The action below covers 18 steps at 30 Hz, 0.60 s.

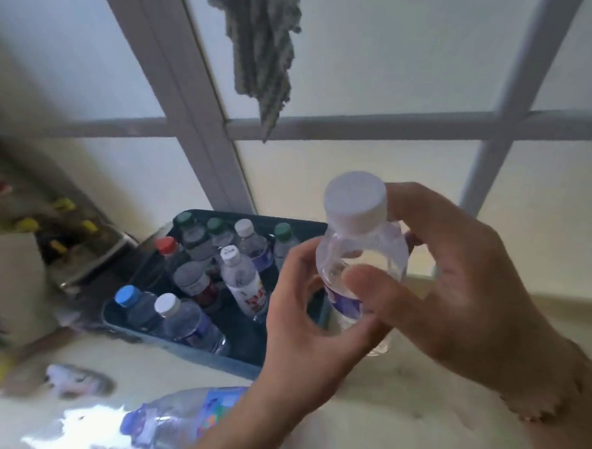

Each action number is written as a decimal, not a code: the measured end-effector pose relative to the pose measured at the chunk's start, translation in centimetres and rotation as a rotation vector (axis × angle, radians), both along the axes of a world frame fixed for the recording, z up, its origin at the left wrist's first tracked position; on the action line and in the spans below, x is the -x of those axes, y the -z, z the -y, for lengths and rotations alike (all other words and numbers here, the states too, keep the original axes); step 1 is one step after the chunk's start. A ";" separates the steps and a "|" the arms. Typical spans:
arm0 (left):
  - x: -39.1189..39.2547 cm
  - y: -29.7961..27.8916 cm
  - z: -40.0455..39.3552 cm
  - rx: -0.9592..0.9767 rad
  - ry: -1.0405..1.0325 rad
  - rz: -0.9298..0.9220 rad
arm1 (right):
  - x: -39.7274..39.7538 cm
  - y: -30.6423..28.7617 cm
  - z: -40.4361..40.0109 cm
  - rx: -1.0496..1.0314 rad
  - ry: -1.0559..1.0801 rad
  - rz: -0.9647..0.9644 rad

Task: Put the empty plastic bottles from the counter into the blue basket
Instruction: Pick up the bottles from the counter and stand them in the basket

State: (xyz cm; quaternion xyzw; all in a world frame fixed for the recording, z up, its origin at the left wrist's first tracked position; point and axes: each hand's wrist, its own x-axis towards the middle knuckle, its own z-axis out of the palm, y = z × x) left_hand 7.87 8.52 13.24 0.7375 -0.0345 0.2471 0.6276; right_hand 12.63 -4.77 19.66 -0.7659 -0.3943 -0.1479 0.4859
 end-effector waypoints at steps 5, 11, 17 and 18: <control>0.6 -3.3 -11.2 -0.349 0.035 -0.106 | -1.2 -1.3 -8.3 -0.028 -0.025 -0.029; 0.5 -2.3 -22.1 -0.631 0.216 -0.459 | -1.3 6.2 -17.8 0.395 -0.003 -0.161; 0.2 1.2 -25.3 -0.965 0.281 -0.597 | -1.0 13.0 -21.4 0.531 -0.094 -0.402; 0.1 1.7 -25.4 -0.985 0.274 -0.601 | -0.9 13.6 -21.6 0.527 -0.107 -0.422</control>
